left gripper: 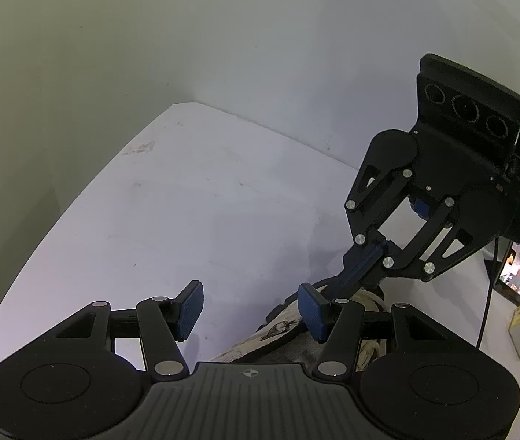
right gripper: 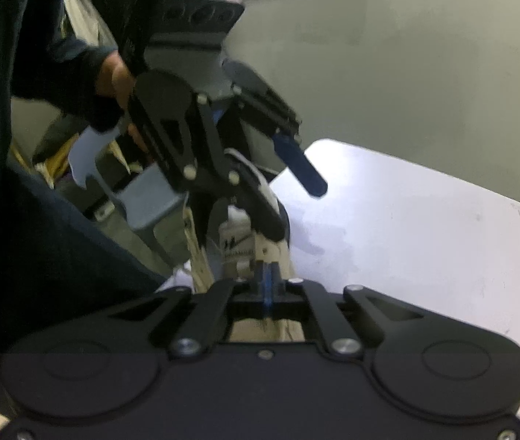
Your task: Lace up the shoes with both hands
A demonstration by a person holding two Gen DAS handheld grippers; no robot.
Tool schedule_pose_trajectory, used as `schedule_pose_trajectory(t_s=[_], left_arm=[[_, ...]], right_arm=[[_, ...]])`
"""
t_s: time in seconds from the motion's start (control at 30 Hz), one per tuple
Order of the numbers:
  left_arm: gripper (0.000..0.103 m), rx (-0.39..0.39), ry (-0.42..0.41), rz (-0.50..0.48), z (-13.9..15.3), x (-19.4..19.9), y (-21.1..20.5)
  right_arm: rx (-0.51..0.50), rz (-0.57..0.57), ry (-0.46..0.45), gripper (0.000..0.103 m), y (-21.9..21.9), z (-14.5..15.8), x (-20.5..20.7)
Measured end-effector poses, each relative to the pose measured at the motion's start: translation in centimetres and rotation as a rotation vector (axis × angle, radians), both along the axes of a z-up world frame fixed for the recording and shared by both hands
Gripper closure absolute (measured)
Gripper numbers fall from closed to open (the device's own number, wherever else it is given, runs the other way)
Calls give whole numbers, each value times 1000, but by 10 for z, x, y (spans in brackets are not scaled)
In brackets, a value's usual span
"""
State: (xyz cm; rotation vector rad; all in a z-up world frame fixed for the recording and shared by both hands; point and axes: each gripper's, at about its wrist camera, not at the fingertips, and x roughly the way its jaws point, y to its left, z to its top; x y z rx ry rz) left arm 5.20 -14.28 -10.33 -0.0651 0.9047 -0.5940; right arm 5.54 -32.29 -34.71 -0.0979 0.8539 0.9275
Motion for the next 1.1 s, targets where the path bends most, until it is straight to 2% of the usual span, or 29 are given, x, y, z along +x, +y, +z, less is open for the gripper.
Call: schedule_pose_trajectory(t_s=[0.1, 0.4, 0.53, 0.6, 0.83, 0.97, 1.1], left_arm=[[52, -1, -2, 1, -1, 1, 1], [52, 5, 0, -4, -3, 4, 0], [52, 6, -2, 1, -7, 10, -1], [52, 5, -5, 6, -9, 11, -1], [52, -10, -1, 28, -1, -6, 10], [52, -12, -5, 30, -1, -6, 10], [52, -9, -6, 30, -2, -4, 11]], right_arm=[[-31, -7, 0, 97, -4, -1, -2], [-33, -4, 27, 96, -5, -5, -5], [-29, 11, 36, 96, -2, -13, -1], [-18, 12, 41, 103, -5, -15, 0], [-26, 18, 20, 103, 3, -8, 2], [-44, -7, -8, 94, 5, -3, -2], [-22, -10, -29, 94, 10, 1, 0]])
